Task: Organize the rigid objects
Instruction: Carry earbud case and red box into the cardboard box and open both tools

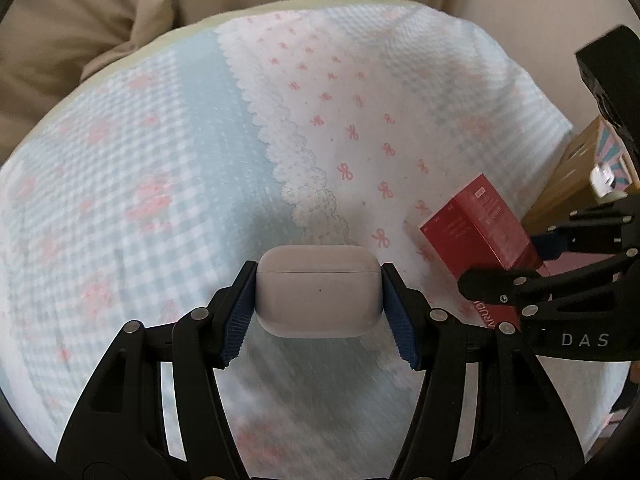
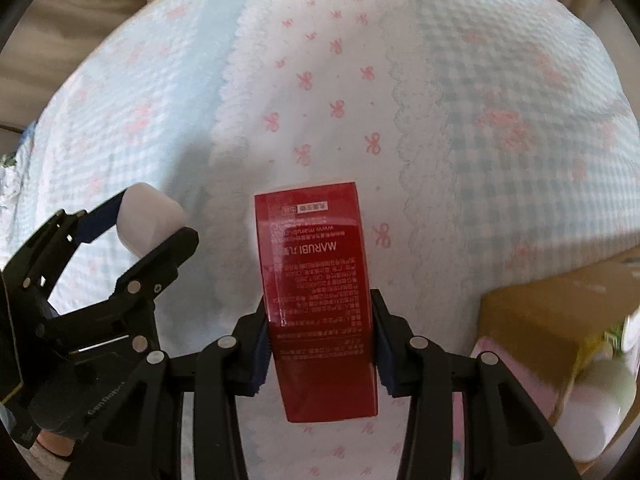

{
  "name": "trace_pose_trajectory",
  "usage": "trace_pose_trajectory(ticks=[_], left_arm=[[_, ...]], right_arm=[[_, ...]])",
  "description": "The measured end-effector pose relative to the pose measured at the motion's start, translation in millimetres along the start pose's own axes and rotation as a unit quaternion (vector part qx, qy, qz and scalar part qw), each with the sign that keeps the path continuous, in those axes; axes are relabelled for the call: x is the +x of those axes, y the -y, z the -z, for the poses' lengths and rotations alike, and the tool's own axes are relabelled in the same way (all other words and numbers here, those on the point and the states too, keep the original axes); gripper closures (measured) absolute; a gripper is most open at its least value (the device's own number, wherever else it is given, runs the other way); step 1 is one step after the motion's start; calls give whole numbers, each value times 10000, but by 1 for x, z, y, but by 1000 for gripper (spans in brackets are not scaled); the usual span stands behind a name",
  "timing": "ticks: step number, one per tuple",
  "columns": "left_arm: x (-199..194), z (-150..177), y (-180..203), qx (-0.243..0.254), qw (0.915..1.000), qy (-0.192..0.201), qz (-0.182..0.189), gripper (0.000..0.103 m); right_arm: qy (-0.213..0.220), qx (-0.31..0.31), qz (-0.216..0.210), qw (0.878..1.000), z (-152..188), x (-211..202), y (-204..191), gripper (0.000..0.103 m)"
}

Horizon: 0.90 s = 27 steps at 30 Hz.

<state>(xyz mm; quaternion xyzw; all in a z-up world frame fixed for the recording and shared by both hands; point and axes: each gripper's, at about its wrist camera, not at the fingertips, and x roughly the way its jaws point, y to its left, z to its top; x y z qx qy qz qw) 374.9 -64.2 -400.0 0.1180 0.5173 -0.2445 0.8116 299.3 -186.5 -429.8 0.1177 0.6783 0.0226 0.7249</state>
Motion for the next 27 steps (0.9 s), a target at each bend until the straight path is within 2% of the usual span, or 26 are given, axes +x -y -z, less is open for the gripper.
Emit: trace_pose_trajectory(ticks=[5, 10, 16, 22, 27], left_arm=[[-44, 6, 4, -131, 9998, 162, -6, 46], [-102, 7, 16, -231, 9994, 274, 26, 46], [-170, 4, 45, -219, 9991, 347, 96, 46], [-211, 2, 85, -236, 9984, 463, 201, 46], [-228, 0, 127, -345, 9977, 510, 275, 46]], right_arm=[[299, 210, -275, 9990, 24, -38, 4, 64], [553, 481, -484, 9961, 45, -99, -1, 64], [750, 966, -749, 9897, 70, -160, 12, 64], [976, 1280, -683, 9846, 106, -211, 49, 64], [1082, 1551, -642, 9798, 133, -243, 102, 64]])
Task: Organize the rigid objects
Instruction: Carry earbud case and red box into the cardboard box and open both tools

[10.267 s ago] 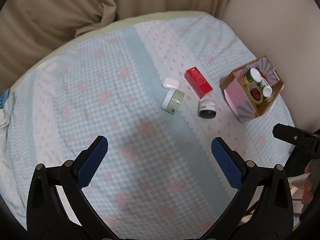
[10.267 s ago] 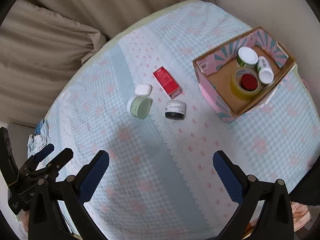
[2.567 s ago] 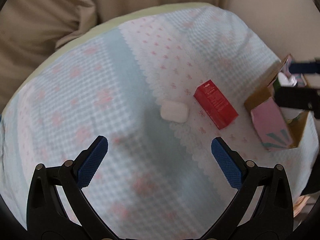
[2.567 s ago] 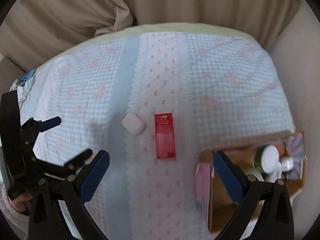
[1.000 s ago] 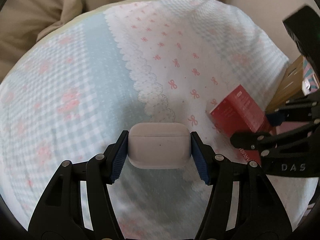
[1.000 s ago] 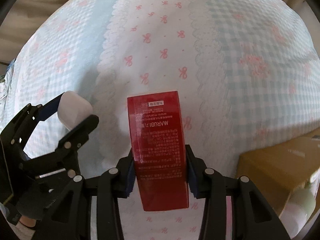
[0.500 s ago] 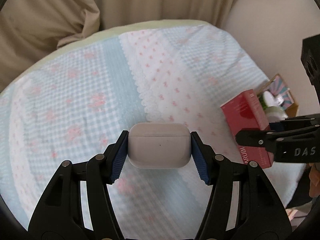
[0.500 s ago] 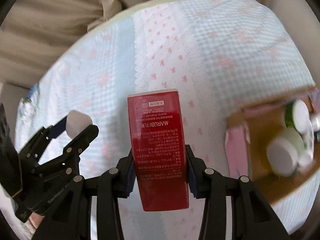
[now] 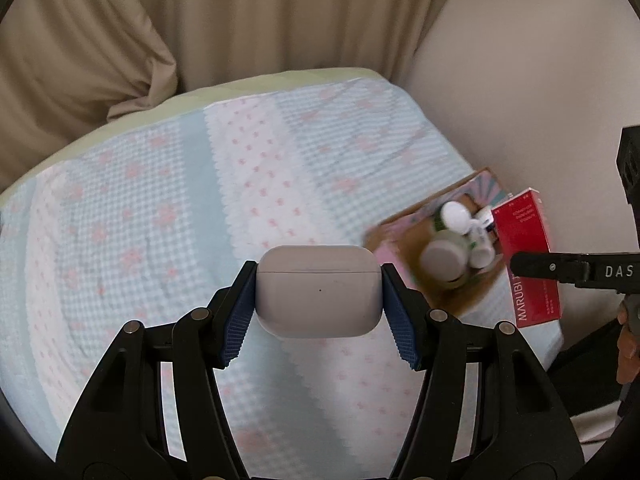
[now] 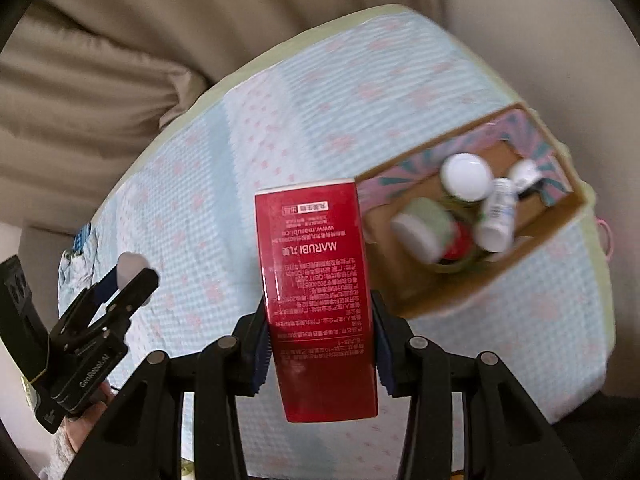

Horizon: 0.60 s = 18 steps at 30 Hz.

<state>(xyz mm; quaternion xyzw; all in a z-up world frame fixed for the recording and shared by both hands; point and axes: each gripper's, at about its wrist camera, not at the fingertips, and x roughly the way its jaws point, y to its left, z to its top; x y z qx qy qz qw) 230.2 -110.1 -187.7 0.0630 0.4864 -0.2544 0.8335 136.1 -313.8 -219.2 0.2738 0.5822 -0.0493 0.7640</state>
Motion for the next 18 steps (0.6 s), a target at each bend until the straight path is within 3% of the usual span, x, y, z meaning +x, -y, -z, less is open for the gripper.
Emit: trace_pose_trajectory(ticks=[8, 18], left_arm=[[21, -8, 78, -191, 9997, -62, 103, 46], [93, -29, 140, -320, 9984, -439, 154, 46]], right_arm=[[-11, 137, 195, 9997, -19, -27, 89, 64], [-323, 288, 215, 9988, -60, -5, 174, 64]])
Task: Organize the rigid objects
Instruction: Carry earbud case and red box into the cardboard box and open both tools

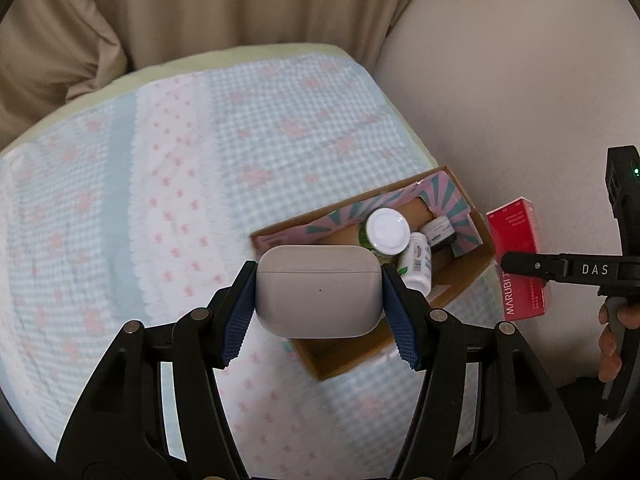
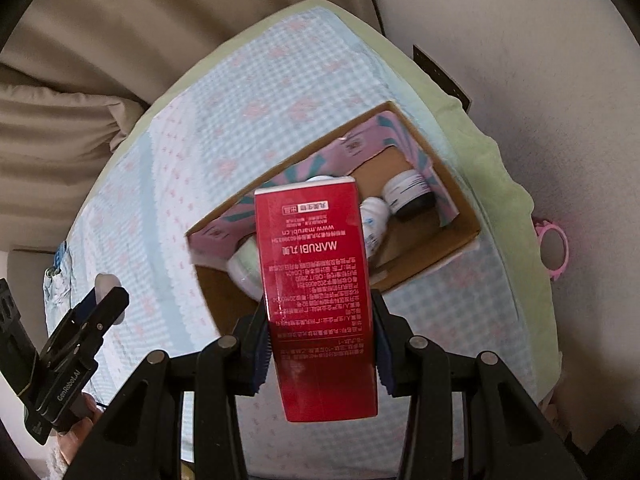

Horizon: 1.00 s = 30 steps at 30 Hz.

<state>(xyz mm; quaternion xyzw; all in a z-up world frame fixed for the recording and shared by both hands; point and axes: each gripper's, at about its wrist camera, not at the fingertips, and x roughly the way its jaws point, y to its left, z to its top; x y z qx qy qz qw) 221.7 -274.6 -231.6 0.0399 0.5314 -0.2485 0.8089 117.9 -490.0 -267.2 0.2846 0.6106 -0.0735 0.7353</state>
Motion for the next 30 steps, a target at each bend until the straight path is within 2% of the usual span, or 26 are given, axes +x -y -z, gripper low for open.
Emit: trace_pose_trajectory(ticks=[10, 17, 24, 25, 26, 27, 28, 30], left_arm=[[82, -36, 38, 190, 9988, -447, -12, 46], [136, -45, 57, 413, 9958, -813, -28, 46], [161, -45, 59, 513, 9929, -1058, -168, 46], [164, -45, 58, 472, 9921, -1152, -184, 45], [166, -44, 57, 435, 9913, -1227, -181, 32], [167, -44, 56, 413, 9907, -1278, -197, 17], [166, -42, 55, 420, 9904, -1288, -271, 1], [158, -39, 54, 449, 9917, -1175, -253, 0]], right_arm=[[-404, -13, -29, 9992, -43, 53, 35, 64], [-593, 76, -111, 9982, -56, 87, 44, 64], [-754, 151, -146, 9969, -65, 104, 48, 62], [-776, 136, -114, 9968, -65, 106, 48, 59], [-749, 112, -107, 9971, -66, 106, 47, 56], [-638, 70, -142, 9978, -66, 103, 45, 46], [-506, 48, -184, 9985, -67, 99, 45, 23], [-331, -27, -62, 9994, -69, 90, 43, 0]])
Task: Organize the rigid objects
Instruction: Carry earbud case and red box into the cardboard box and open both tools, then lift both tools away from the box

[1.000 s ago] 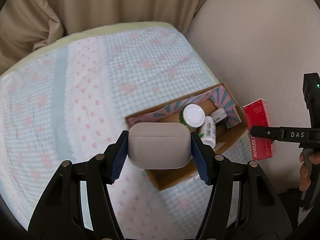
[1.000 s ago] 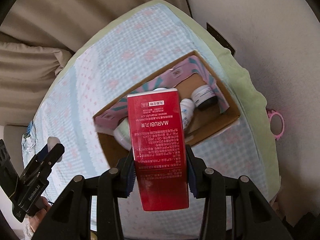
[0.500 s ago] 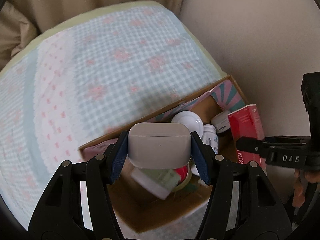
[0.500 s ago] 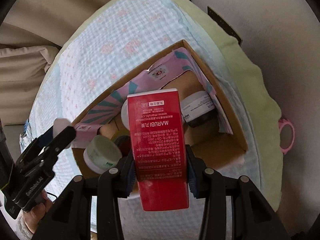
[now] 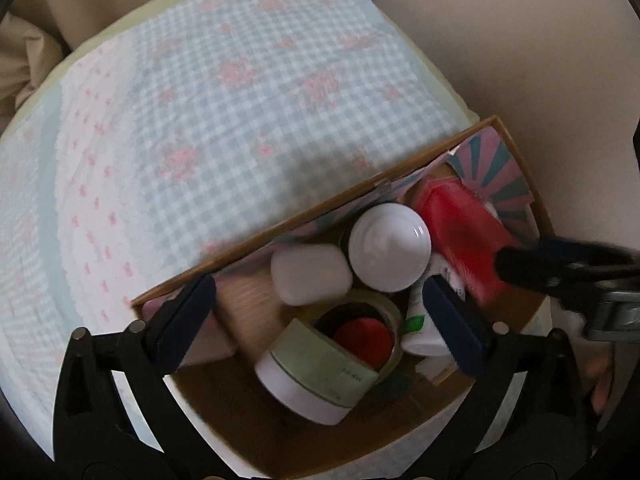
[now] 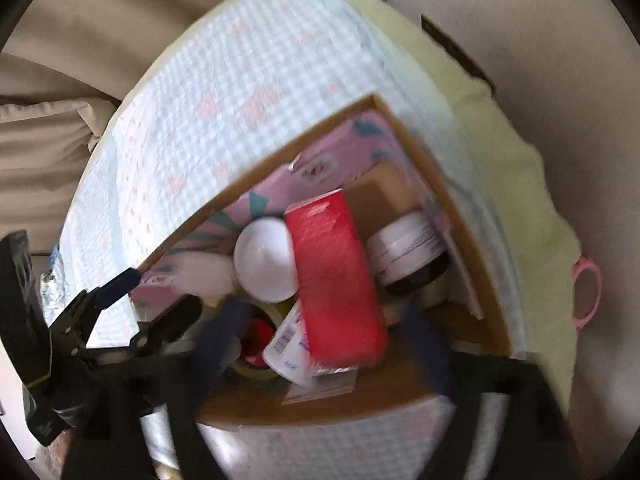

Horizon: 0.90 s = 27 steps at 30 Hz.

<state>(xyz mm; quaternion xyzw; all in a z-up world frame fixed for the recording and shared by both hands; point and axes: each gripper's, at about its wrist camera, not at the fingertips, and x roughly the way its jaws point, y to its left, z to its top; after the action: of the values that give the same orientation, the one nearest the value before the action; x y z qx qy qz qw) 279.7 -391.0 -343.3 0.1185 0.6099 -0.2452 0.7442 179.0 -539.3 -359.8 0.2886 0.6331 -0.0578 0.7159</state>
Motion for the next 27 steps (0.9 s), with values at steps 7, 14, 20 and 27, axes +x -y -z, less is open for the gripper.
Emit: trace_pose_trajectory(ticks=[7, 14, 20, 27], left_arm=[[-9, 15, -10, -56, 10000, -40, -25, 0], [-28, 20, -15, -108, 9999, 2, -5, 0], [-54, 26, -14, -89, 9998, 151, -11, 0], [-119, 42, -21, -242, 9980, 582, 10, 0]], right_arm=[[127, -153, 508, 9985, 6, -13, 5, 0], [55, -134, 373, 9992, 15, -14, -3, 0], [208, -173, 366, 9990, 26, -30, -15, 0], [553, -445, 401, 9967, 43, -69, -41, 0]])
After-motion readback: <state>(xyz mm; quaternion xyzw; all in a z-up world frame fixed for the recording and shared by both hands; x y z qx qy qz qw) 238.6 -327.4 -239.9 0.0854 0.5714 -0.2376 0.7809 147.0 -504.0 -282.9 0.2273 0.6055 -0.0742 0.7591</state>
